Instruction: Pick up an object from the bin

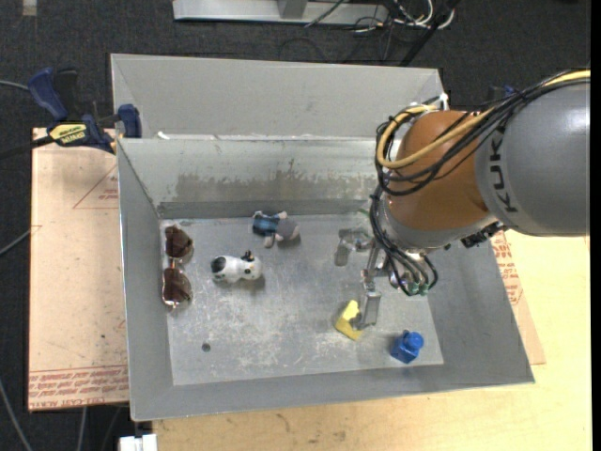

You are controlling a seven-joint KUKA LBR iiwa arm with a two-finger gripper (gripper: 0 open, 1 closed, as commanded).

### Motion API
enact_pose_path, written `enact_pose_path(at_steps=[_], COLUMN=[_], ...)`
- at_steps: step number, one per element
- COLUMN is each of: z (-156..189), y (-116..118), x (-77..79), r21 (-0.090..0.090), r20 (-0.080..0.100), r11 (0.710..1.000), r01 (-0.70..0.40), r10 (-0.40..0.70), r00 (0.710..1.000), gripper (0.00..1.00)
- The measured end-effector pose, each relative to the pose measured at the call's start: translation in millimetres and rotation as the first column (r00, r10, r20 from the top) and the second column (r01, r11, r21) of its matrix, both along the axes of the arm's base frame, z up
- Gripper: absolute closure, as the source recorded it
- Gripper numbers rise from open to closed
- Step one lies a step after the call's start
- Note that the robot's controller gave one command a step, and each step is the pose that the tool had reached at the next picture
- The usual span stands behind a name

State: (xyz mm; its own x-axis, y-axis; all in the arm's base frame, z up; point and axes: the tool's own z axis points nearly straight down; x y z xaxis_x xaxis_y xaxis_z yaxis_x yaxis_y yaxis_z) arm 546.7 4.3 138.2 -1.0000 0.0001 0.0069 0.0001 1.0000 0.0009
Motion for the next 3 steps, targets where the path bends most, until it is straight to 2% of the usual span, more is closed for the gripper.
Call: enact_pose_path(at_steps=[1, 2, 3], z=[4, -46, -38], y=[0, -25, -31], x=[1.9, -8.7, -12.6], r21=[0.000, -0.001, 0.001], r20=[0.008, 0.013, 0.008], r11=[1.000, 0.949, 0.931], r01=[0.000, -0.315, -0.366], r10=[0.000, 0.315, 0.366], r00=[1.000, 0.949, 0.931], gripper=[0.00, 0.00, 0.00])
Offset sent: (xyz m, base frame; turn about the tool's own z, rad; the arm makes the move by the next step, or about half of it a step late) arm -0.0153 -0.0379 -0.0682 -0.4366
